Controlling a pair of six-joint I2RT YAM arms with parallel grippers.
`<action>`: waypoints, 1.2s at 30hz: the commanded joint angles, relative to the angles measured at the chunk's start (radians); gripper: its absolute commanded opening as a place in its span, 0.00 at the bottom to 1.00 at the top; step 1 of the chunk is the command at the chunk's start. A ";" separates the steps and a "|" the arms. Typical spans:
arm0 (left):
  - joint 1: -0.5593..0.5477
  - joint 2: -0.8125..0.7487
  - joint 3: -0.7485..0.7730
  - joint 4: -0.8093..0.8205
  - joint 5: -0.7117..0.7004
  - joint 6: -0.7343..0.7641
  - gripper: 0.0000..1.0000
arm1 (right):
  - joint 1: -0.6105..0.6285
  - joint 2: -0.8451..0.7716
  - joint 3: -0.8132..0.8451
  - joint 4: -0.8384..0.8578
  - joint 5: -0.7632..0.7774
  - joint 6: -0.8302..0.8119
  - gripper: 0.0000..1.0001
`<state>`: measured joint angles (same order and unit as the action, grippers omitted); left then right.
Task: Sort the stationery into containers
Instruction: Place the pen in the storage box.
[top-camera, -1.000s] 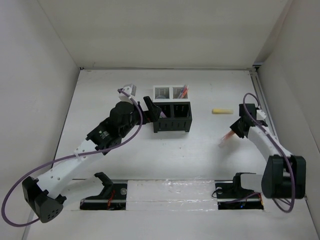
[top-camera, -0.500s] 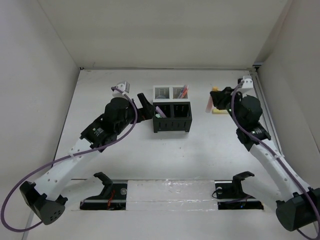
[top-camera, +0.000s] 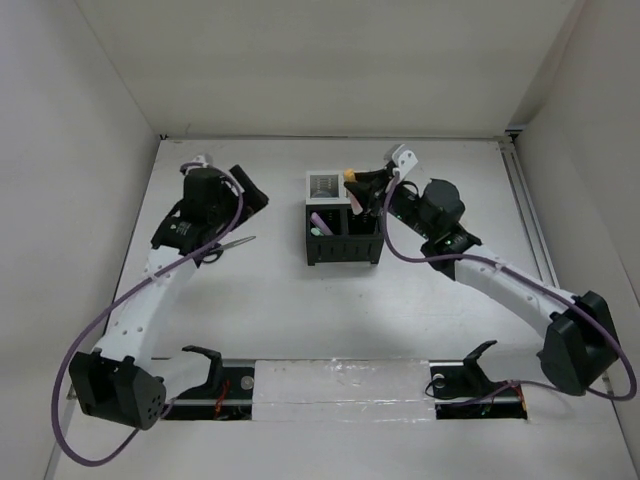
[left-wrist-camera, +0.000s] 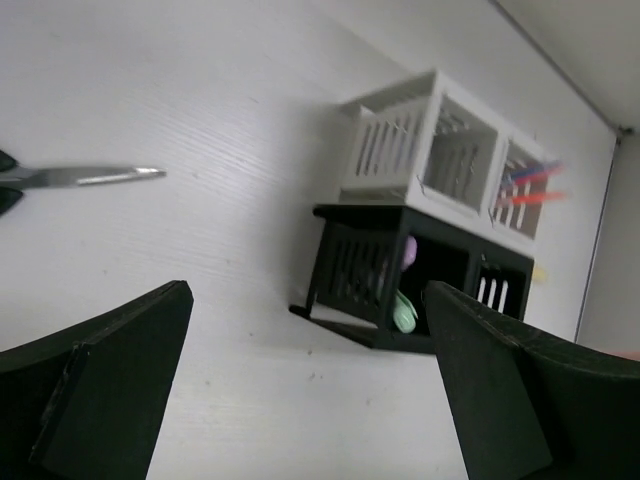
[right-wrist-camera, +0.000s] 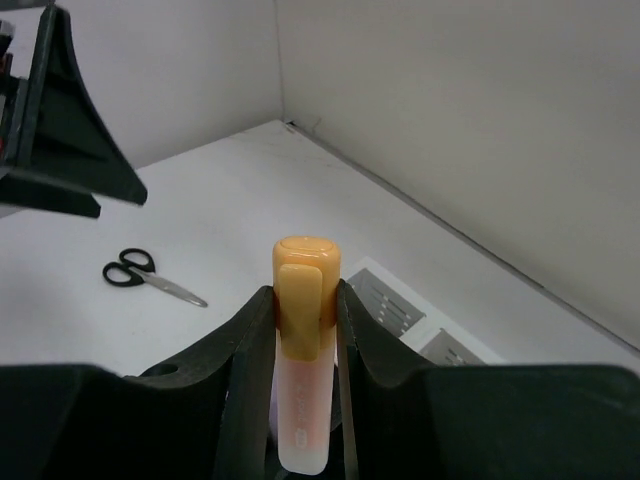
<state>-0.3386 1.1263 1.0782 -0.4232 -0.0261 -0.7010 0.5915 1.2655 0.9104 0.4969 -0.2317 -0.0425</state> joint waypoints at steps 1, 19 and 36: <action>0.134 -0.025 -0.018 0.018 0.121 -0.006 1.00 | 0.022 0.055 0.047 0.173 -0.113 -0.034 0.00; 0.247 -0.121 -0.199 0.130 0.310 0.227 1.00 | 0.050 0.348 0.090 0.370 -0.301 0.064 0.00; 0.247 -0.132 -0.208 0.149 0.354 0.236 1.00 | 0.039 0.350 0.076 0.335 -0.273 0.055 0.69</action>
<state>-0.0921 1.0092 0.8764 -0.3111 0.3042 -0.4820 0.6300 1.6512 0.9546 0.7780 -0.5053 0.0193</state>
